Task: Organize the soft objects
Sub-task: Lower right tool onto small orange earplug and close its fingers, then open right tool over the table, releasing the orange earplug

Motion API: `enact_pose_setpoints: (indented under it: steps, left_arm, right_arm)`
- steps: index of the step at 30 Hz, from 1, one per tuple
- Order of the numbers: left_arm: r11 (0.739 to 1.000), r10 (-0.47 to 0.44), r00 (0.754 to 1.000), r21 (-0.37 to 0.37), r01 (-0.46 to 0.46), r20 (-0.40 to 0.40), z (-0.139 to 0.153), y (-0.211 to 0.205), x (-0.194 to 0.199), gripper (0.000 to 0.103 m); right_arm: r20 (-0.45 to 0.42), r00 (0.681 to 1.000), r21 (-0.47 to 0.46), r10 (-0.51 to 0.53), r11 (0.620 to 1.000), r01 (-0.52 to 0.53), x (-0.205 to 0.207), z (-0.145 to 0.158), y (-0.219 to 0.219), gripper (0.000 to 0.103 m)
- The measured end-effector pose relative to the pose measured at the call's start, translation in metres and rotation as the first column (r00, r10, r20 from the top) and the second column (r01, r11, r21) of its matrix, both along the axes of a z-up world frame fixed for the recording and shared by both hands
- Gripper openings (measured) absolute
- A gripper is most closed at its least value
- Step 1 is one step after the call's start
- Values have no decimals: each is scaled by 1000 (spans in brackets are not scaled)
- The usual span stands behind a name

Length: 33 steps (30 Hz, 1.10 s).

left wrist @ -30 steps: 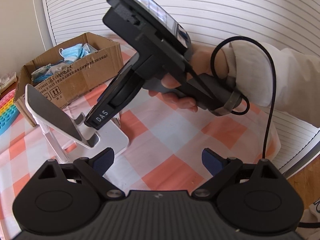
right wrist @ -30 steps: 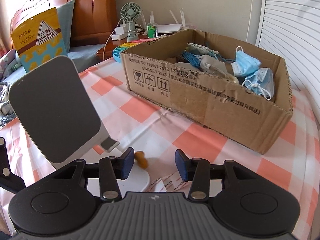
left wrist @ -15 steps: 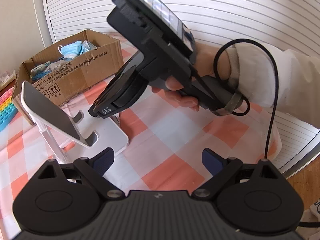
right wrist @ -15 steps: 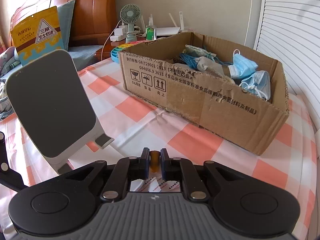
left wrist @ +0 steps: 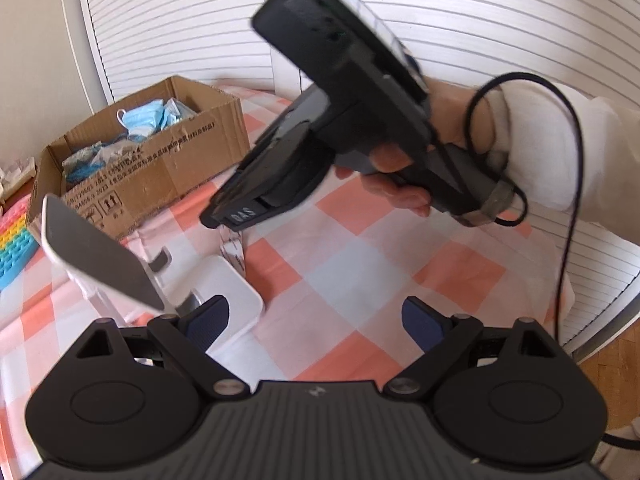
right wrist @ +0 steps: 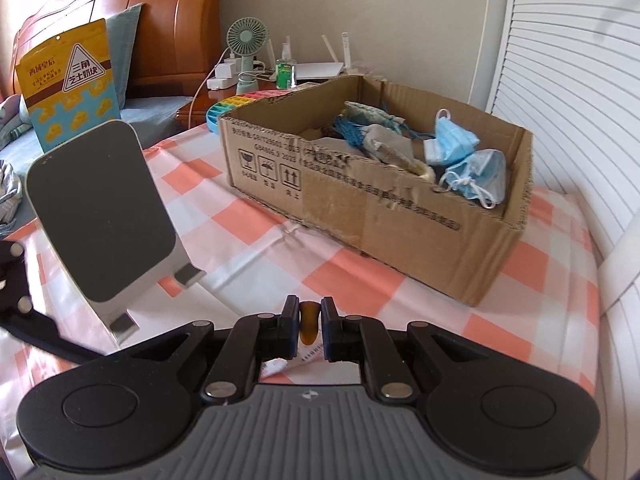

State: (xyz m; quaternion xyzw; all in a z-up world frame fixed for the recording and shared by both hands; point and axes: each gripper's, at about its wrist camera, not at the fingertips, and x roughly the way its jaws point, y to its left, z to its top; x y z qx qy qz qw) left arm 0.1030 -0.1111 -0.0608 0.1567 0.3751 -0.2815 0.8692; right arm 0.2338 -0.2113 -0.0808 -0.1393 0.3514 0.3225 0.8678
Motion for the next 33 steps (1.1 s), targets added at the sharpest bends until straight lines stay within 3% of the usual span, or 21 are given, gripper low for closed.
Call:
enact_pose_setpoints:
  steps: [6,21,24,33]
  left_arm:
    - [1000,-3,999,26,2,34,0,-14,11,83]
    - [988,113,993,105,-115,30,-25,-43,58,82]
    - [985,132,991,108,-134,31,-27,-43,65,82]
    - [973,227,974,51,-227,-11,-33,-45,93,83]
  right_arm:
    - [17,999,-23,-28,999,28,-7,7,-24,14]
    - [-48,998,-49,-33,998,31,-10,-11,-60,15]
    - [-47,998,-27,-33,999,32,-10,-9,-65,28]
    - [-45,998,47,-54,997,56,-4,4,-79,38]
